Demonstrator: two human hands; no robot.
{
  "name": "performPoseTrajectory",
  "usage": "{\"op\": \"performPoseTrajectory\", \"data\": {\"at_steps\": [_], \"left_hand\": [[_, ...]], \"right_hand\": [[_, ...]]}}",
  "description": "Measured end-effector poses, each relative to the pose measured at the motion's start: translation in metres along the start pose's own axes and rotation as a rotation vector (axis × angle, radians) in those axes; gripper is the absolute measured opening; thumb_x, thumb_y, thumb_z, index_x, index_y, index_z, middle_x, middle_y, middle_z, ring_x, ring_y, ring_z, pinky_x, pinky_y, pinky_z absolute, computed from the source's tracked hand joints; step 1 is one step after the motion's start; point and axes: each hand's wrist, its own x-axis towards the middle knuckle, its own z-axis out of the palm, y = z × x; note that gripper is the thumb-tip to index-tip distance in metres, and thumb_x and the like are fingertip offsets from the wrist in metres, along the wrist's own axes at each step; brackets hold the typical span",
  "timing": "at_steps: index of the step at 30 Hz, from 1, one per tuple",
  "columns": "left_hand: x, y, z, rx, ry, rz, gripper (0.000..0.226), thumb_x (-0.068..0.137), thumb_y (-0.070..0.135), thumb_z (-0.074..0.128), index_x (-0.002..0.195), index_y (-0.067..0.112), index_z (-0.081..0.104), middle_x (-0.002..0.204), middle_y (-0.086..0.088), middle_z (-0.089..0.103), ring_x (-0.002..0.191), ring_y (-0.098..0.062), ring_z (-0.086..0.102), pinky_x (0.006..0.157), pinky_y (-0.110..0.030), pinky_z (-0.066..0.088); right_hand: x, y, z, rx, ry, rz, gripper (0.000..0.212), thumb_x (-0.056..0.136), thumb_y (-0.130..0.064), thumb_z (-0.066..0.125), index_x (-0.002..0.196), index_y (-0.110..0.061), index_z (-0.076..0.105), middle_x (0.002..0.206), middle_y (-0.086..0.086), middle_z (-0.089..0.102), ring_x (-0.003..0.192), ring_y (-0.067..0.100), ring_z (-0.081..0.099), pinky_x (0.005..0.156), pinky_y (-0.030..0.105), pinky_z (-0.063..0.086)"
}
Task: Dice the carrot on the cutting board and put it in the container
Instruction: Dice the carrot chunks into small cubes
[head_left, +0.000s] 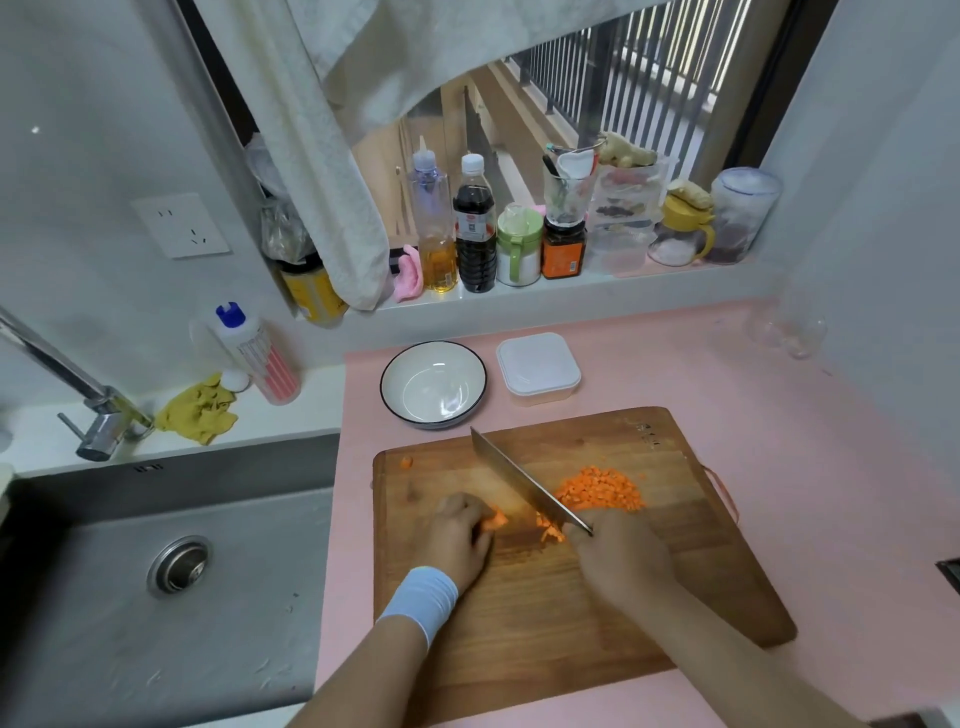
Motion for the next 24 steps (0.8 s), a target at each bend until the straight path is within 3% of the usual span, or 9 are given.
{"op": "performPoseTrajectory", "data": {"at_steps": [3, 6, 11, 15, 17, 20, 24], "left_hand": [[-0.018, -0.001, 0.009, -0.021, 0.031, 0.083, 0.020, 0.083, 0.024, 0.070, 0.102, 0.018, 0.072, 0.104, 0.006, 0.061, 0.104, -0.010, 0.050, 0.095, -0.023, 0.042], [-0.028, -0.004, 0.010, -0.053, 0.099, 0.136, 0.023, 0.083, 0.031, 0.067, 0.099, 0.017, 0.072, 0.104, 0.006, 0.060, 0.103, -0.007, 0.048, 0.094, -0.018, 0.040], [-0.027, -0.007, 0.012, -0.033, 0.156, 0.302, 0.015, 0.091, 0.020, 0.059, 0.094, 0.011, 0.071, 0.098, -0.001, 0.061, 0.098, -0.015, 0.053, 0.094, -0.013, 0.037], [-0.026, -0.008, 0.021, -0.064, 0.152, 0.358, 0.012, 0.092, 0.015, 0.061, 0.090, 0.010, 0.072, 0.089, -0.003, 0.062, 0.090, -0.018, 0.057, 0.081, -0.029, 0.051], [-0.027, -0.008, 0.023, -0.075, 0.163, 0.372, 0.010, 0.091, 0.012, 0.063, 0.092, 0.009, 0.072, 0.093, -0.004, 0.064, 0.094, -0.020, 0.058, 0.087, -0.030, 0.051], [-0.028, -0.008, 0.022, -0.080, 0.186, 0.392, 0.011, 0.086, 0.006, 0.069, 0.096, 0.009, 0.073, 0.102, -0.005, 0.067, 0.106, -0.021, 0.058, 0.104, -0.019, 0.039], [-0.028, -0.008, 0.022, -0.105, 0.175, 0.379, 0.012, 0.087, 0.007, 0.068, 0.097, 0.009, 0.073, 0.104, -0.004, 0.066, 0.107, -0.022, 0.060, 0.103, -0.021, 0.041]], "right_hand": [[-0.003, -0.002, 0.013, -0.025, -0.028, 0.005, 0.024, 0.101, -0.044, 0.046, 0.102, -0.036, 0.069, 0.079, -0.009, 0.068, 0.083, 0.019, 0.065, 0.068, 0.030, 0.047], [-0.008, -0.005, 0.021, -0.027, -0.053, -0.017, 0.023, 0.101, -0.043, 0.046, 0.105, -0.038, 0.068, 0.084, -0.009, 0.069, 0.090, 0.019, 0.067, 0.069, 0.029, 0.046], [-0.016, -0.011, 0.031, -0.023, -0.039, -0.039, 0.027, 0.101, -0.043, 0.044, 0.114, -0.039, 0.068, 0.090, -0.007, 0.072, 0.090, 0.019, 0.068, 0.076, 0.033, 0.054], [-0.022, -0.012, 0.035, -0.102, 0.011, -0.109, 0.030, 0.101, -0.045, 0.042, 0.122, -0.045, 0.063, 0.096, -0.009, 0.072, 0.094, 0.016, 0.067, 0.078, 0.032, 0.053], [-0.025, -0.012, 0.036, -0.147, 0.026, -0.151, 0.034, 0.101, -0.044, 0.042, 0.130, -0.046, 0.060, 0.103, -0.011, 0.072, 0.098, 0.013, 0.067, 0.076, 0.028, 0.049], [-0.028, -0.013, 0.038, -0.191, 0.021, -0.186, 0.040, 0.102, -0.042, 0.043, 0.140, -0.045, 0.053, 0.112, -0.011, 0.072, 0.103, 0.011, 0.066, 0.078, 0.027, 0.048], [-0.030, -0.012, 0.039, -0.217, 0.014, -0.181, 0.042, 0.102, -0.038, 0.041, 0.142, -0.044, 0.051, 0.116, -0.010, 0.071, 0.106, 0.012, 0.065, 0.082, 0.027, 0.048]]}}
